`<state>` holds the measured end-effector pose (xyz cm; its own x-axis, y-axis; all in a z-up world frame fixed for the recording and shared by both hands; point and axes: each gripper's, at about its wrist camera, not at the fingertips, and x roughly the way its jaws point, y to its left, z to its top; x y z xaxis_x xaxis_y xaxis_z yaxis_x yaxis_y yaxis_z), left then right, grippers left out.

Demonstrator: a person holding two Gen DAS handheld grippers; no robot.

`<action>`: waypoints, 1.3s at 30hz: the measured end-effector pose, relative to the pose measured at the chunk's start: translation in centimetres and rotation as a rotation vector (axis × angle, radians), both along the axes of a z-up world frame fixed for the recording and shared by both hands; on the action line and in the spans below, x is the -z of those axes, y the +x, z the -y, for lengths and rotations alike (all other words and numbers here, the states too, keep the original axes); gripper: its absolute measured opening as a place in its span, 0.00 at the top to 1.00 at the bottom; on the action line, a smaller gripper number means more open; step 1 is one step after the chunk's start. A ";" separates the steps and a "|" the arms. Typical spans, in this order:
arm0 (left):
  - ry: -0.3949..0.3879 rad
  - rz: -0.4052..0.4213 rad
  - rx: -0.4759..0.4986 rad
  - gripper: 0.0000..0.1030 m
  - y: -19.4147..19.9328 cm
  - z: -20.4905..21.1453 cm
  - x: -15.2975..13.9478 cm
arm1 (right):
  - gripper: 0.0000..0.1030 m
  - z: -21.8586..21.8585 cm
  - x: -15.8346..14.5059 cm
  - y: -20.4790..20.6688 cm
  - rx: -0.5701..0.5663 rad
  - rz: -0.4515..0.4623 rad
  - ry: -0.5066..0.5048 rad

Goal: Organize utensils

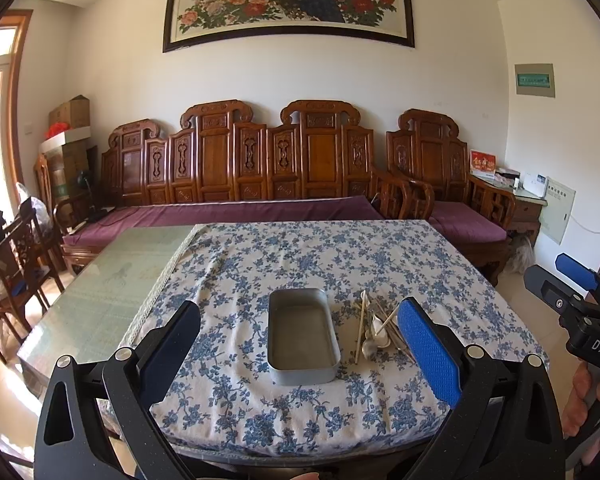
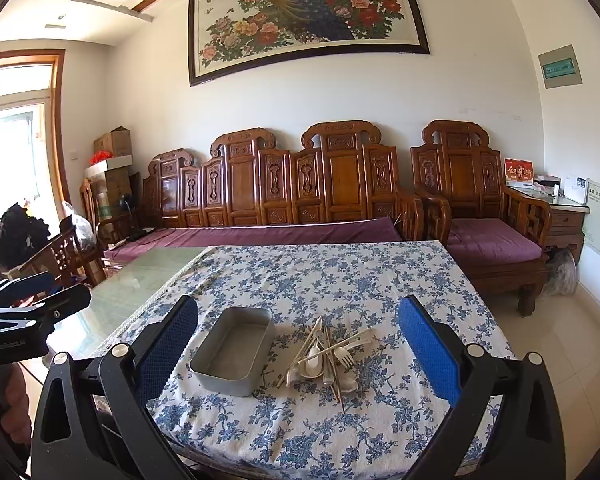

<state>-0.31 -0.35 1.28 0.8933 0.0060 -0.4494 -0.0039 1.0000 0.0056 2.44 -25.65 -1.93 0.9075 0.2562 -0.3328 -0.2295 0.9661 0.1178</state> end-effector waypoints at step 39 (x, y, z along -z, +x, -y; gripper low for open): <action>-0.002 -0.039 0.024 0.07 1.2 0.8 2.8 | 0.03 0.5 1.7 0.7 -0.008 -0.030 0.007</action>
<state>0.86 -1.20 -1.54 0.8751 -0.0163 -0.4837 0.0204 0.9998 0.0031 3.18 -26.12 -3.63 0.8952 0.2654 -0.3579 -0.2331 0.9635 0.1314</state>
